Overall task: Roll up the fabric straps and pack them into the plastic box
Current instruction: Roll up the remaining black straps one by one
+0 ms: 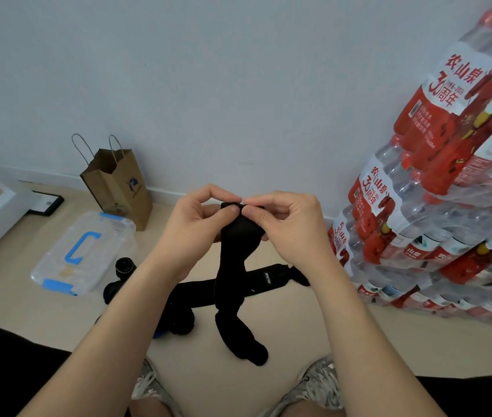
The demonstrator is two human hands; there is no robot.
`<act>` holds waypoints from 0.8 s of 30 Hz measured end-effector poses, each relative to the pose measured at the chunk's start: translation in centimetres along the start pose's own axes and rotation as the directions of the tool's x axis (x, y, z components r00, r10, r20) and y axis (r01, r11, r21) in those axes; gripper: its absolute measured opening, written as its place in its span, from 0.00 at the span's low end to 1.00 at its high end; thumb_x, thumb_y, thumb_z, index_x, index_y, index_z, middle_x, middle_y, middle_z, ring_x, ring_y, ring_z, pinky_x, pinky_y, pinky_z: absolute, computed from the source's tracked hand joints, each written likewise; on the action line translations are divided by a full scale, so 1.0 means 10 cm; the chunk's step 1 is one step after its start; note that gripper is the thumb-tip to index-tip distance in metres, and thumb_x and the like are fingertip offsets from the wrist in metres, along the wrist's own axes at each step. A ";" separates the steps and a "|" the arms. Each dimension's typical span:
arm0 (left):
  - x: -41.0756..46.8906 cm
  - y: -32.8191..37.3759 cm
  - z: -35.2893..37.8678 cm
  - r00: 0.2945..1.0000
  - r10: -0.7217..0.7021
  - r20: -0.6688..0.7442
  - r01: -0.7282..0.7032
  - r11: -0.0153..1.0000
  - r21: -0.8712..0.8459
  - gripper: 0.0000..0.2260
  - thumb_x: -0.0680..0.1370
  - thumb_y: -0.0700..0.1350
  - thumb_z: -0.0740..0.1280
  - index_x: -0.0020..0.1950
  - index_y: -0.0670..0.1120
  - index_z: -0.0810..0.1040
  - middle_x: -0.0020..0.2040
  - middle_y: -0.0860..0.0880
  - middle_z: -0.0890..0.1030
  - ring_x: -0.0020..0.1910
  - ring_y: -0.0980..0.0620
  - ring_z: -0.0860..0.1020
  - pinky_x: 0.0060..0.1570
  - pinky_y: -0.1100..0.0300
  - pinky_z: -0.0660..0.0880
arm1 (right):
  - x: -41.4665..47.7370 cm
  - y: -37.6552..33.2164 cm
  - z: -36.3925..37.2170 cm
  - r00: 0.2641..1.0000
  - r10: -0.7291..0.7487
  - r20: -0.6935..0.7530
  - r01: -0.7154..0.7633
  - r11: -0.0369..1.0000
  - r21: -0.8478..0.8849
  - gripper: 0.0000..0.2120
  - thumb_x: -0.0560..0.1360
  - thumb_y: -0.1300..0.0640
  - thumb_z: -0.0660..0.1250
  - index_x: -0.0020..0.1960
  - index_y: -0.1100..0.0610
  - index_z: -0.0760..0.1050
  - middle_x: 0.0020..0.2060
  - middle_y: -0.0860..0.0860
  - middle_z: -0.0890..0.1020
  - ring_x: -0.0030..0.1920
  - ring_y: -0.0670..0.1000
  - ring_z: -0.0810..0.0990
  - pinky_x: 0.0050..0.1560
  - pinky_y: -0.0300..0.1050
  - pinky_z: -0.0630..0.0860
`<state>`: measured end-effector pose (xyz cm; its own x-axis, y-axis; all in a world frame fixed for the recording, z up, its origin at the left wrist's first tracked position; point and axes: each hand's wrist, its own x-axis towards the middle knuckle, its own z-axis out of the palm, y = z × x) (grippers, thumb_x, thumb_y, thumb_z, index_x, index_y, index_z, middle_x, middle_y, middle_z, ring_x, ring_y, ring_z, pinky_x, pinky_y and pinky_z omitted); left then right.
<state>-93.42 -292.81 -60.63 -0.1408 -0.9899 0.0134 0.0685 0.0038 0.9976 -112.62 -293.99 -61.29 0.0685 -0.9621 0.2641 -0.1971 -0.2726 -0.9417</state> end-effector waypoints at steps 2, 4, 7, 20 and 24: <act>0.00 0.00 -0.03 0.999 -0.045 0.020 0.046 0.998 -0.051 0.05 0.84 0.33 0.66 0.55 0.37 0.82 0.51 0.34 0.88 0.50 0.37 0.88 0.53 0.46 0.85 | 0.00 -0.02 -0.04 0.999 0.023 0.043 -0.023 1.000 -0.008 0.10 0.76 0.60 0.80 0.49 0.44 0.90 0.41 0.44 0.90 0.42 0.46 0.90 0.42 0.37 0.83; 0.00 -0.01 -0.05 0.998 -0.067 0.018 0.068 0.994 -0.082 0.08 0.83 0.32 0.66 0.53 0.38 0.85 0.54 0.35 0.87 0.52 0.38 0.87 0.55 0.45 0.85 | 0.00 -0.02 -0.06 0.997 0.046 0.065 -0.044 0.999 -0.026 0.09 0.76 0.61 0.80 0.49 0.48 0.90 0.42 0.44 0.90 0.42 0.46 0.90 0.44 0.38 0.83; -0.01 -0.01 -0.05 1.000 -0.026 0.013 0.026 0.999 -0.037 0.06 0.83 0.36 0.71 0.53 0.41 0.88 0.52 0.37 0.88 0.52 0.40 0.88 0.53 0.47 0.86 | -0.01 -0.03 -0.08 0.996 0.062 0.070 -0.057 0.997 -0.060 0.08 0.76 0.60 0.80 0.49 0.47 0.90 0.41 0.45 0.90 0.42 0.51 0.90 0.48 0.47 0.86; 0.00 0.13 -0.04 0.996 0.084 0.028 -0.088 0.977 0.196 0.02 0.85 0.36 0.70 0.54 0.41 0.79 0.46 0.40 0.89 0.44 0.41 0.89 0.43 0.54 0.85 | -0.01 -0.07 -0.11 0.991 0.099 0.093 -0.100 0.995 0.008 0.06 0.80 0.52 0.76 0.57 0.49 0.86 0.40 0.55 0.89 0.45 0.57 0.90 0.54 0.63 0.86; -0.03 0.15 -0.02 0.994 0.089 0.058 -0.098 0.980 0.173 0.02 0.83 0.35 0.71 0.53 0.40 0.82 0.48 0.34 0.87 0.47 0.35 0.88 0.50 0.43 0.86 | -0.01 -0.08 -0.11 0.988 0.099 0.117 -0.106 0.993 0.055 0.04 0.80 0.53 0.76 0.55 0.49 0.88 0.44 0.52 0.90 0.48 0.53 0.91 0.55 0.60 0.87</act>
<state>-93.05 -292.52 -59.13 -0.1916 -0.9757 0.1064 -0.0899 0.1254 0.9880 -113.52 -293.68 -60.39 0.1627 -0.9762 0.1431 -0.1493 -0.1677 -0.9745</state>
